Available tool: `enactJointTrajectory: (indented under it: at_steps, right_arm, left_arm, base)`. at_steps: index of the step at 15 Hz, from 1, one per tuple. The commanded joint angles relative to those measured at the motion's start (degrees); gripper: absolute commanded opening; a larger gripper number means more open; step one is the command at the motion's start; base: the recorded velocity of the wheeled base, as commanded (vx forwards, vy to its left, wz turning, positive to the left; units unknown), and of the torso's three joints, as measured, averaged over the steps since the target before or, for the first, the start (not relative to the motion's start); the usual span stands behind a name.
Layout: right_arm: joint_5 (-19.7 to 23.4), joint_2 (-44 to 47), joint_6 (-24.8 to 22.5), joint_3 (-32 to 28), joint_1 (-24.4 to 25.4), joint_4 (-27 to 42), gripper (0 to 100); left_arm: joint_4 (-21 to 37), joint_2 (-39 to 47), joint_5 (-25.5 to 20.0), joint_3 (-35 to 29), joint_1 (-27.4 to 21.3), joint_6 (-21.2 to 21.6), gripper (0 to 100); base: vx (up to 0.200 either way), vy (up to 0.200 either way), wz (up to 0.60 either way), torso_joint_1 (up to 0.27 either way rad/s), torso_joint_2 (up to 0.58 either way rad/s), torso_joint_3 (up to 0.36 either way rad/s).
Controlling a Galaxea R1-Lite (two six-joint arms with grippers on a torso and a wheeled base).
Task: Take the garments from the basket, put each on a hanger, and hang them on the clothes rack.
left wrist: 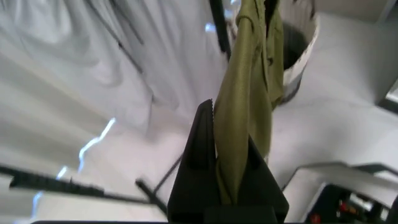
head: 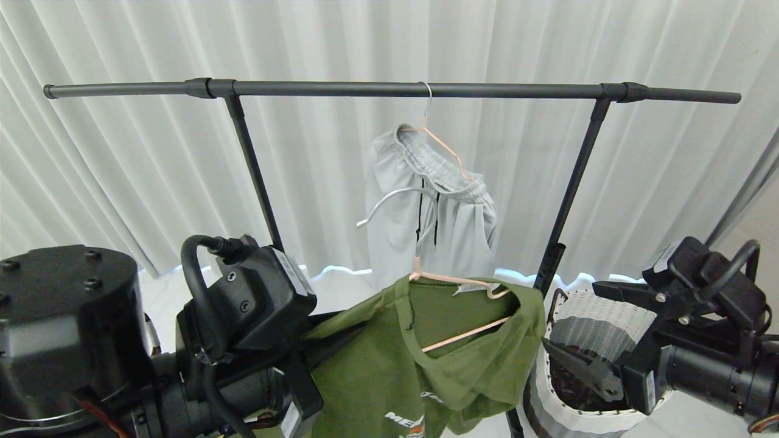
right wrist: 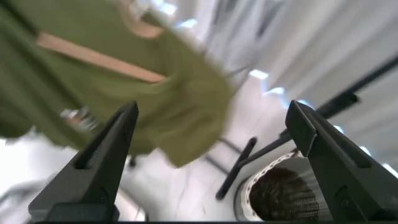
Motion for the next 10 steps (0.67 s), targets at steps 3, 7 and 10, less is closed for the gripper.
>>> enactJointTrajectory:
  at_steps: [3,7,10]
  right_arm:
    - [8.0,-3.7,-4.2,-10.6,-2.3,12.9,100]
    - [19.8,-2.4,-12.2,-16.3,-2.3,22.6,100]
    - [25.2,1.0,-16.7,-20.6,-1.9,26.8,100]
  left_arm:
    - [-2.7,0.6,-0.4,0.0,0.0,0.1,0]
    - [-5.0,0.5,-6.5,1.8,0.1,2.5,0]
    - [-5.0,0.3,-8.8,1.7,0.1,4.4,0]
  base:
    - [0.0,0.0,0.0,0.0,0.0,0.0]
    - [0.0,0.0,0.0,0.0,0.0,0.0]
    - [0.0,0.0,0.0,0.0,0.0,0.0]
